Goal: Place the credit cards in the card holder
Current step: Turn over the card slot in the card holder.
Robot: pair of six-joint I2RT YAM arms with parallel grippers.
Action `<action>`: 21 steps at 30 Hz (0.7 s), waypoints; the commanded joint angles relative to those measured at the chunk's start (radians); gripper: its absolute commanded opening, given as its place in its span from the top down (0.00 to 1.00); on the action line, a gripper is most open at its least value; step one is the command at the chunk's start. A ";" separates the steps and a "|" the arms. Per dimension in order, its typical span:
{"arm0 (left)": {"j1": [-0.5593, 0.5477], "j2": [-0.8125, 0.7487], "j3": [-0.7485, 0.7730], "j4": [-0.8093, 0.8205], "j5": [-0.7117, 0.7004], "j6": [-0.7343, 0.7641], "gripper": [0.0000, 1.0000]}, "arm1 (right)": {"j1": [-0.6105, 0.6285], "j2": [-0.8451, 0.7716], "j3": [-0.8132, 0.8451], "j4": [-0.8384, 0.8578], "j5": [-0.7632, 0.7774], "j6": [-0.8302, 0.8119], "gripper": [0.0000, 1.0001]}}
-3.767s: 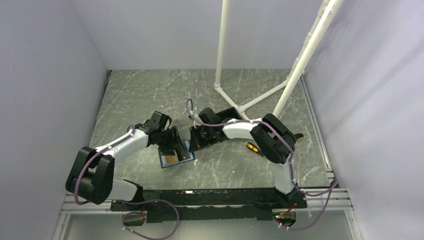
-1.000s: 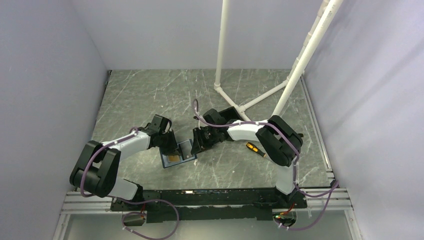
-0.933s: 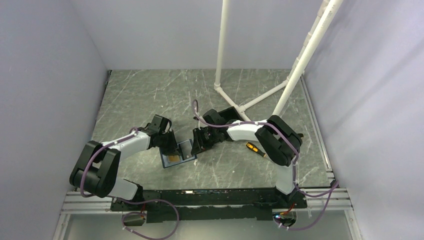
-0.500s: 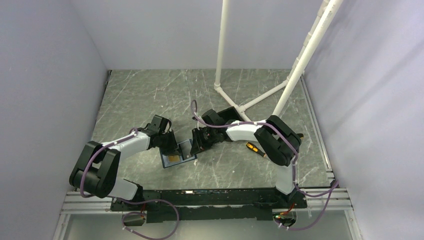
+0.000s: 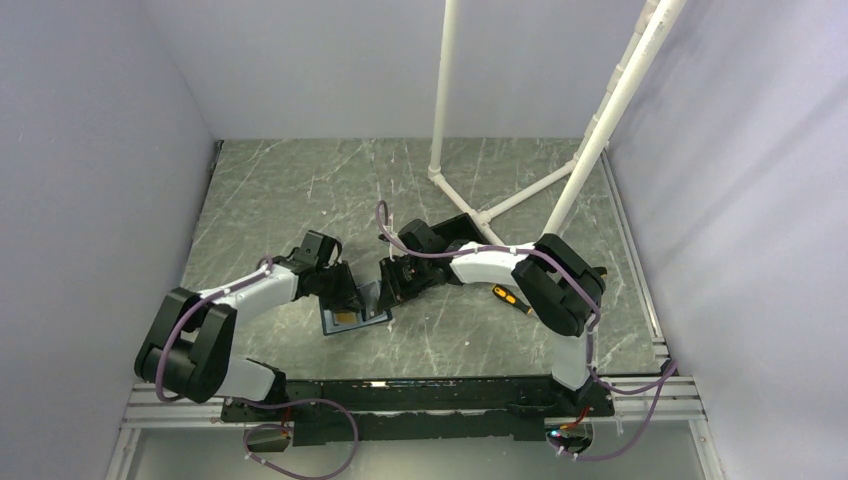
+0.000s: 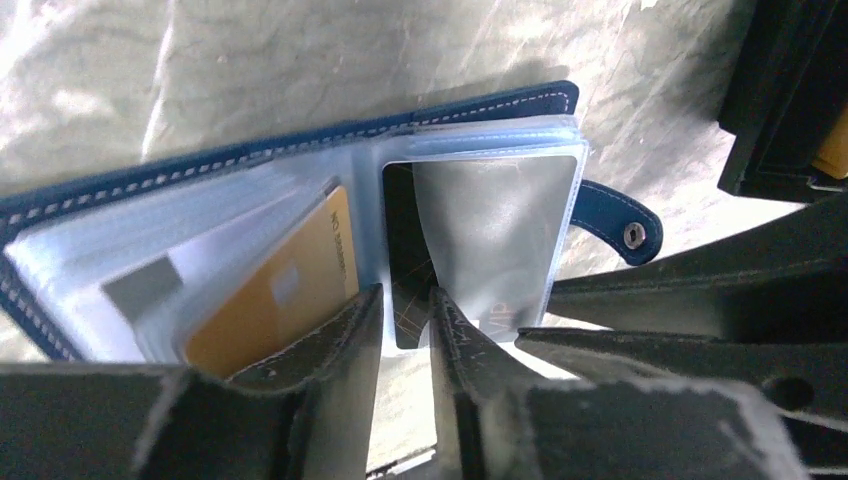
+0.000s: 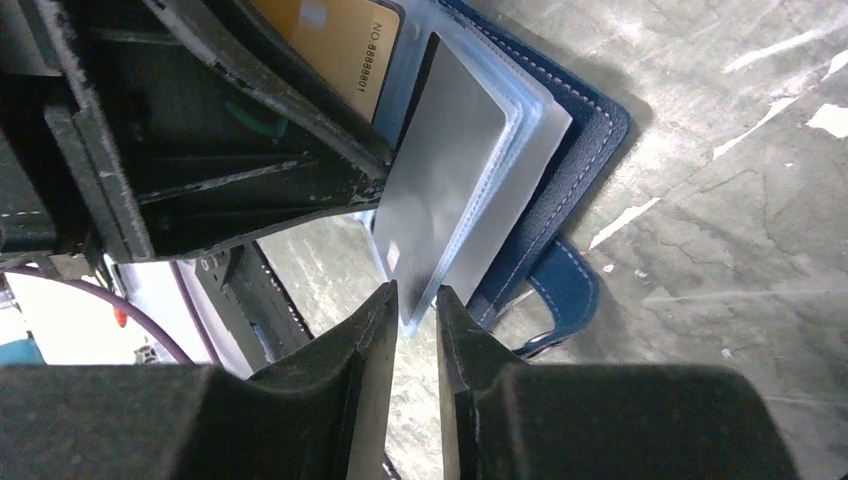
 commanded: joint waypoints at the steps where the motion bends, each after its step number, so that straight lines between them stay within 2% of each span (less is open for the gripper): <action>1: -0.002 -0.101 0.017 -0.101 -0.031 -0.041 0.67 | 0.006 -0.028 0.035 0.058 -0.042 0.007 0.77; 4: 0.008 -0.159 0.033 -0.154 -0.042 -0.074 0.60 | 0.005 -0.029 0.030 0.093 -0.052 0.004 0.76; 9: 0.042 -0.221 0.039 -0.168 -0.005 -0.095 0.55 | 0.005 -0.026 0.018 0.151 -0.091 0.012 0.74; 16: 0.095 -0.195 0.089 -0.196 0.039 -0.082 0.49 | 0.005 -0.033 0.013 0.191 -0.123 0.026 0.71; 21: 0.104 -0.155 0.125 -0.176 0.065 -0.089 0.44 | 0.005 -0.027 0.001 0.250 -0.161 0.043 0.72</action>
